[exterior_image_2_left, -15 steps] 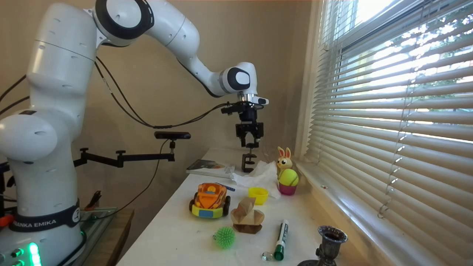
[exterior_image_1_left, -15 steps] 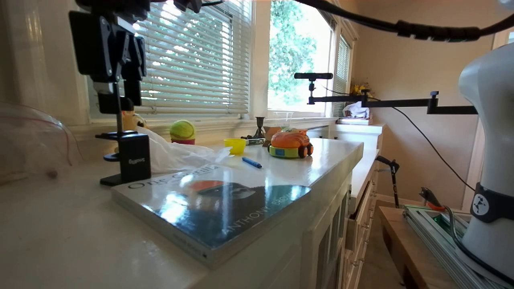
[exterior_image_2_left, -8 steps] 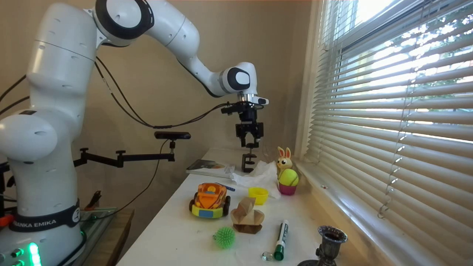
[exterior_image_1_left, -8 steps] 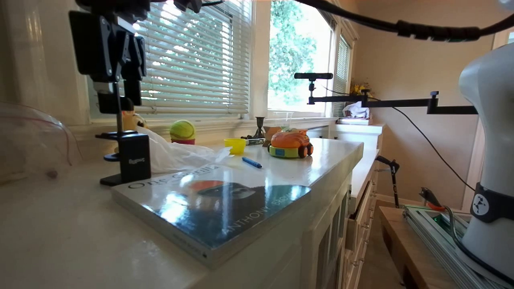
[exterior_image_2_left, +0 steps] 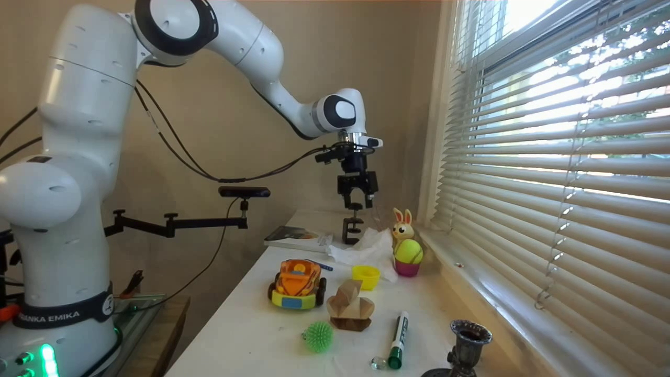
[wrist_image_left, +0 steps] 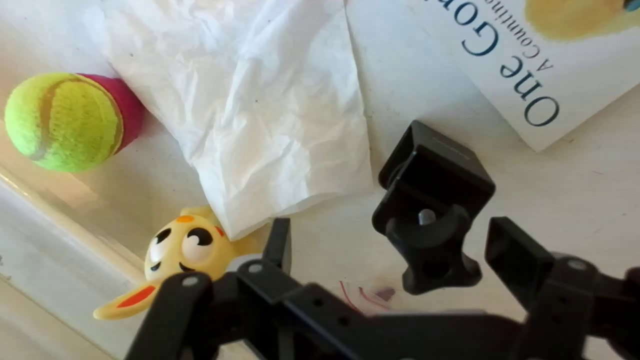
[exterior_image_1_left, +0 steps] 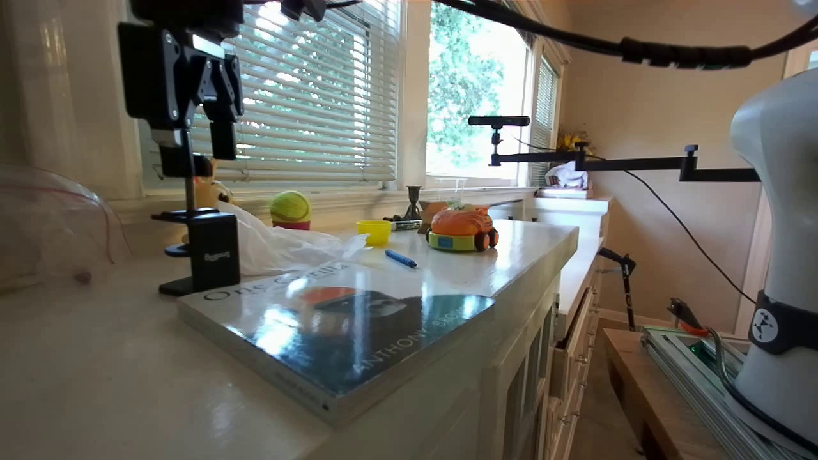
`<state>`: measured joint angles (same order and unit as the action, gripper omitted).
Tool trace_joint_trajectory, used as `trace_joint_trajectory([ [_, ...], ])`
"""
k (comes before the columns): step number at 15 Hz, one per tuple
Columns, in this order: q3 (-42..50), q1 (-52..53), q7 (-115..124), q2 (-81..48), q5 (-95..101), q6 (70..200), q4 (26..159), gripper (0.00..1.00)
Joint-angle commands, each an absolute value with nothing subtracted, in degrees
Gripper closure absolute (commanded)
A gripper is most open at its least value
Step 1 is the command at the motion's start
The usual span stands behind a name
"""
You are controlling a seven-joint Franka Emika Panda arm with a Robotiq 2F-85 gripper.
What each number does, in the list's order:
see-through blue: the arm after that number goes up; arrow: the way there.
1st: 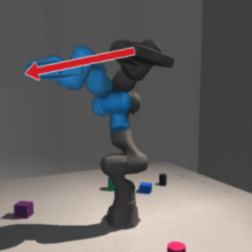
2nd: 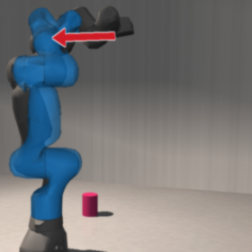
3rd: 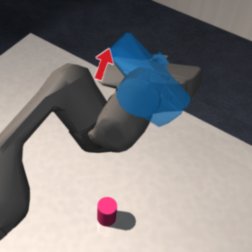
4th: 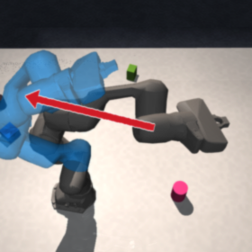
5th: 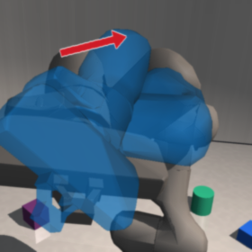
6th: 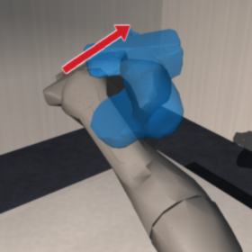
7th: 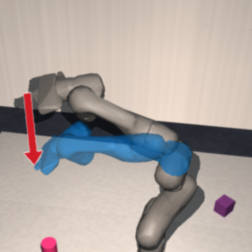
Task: Rotate the black clamp.
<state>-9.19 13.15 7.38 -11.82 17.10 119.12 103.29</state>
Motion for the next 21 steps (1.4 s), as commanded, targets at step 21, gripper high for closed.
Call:
trace_joint_trajectory([
  [21,-8.27,15.88,24.14,-14.57,18.43,123.97,103.19,0.0],
])
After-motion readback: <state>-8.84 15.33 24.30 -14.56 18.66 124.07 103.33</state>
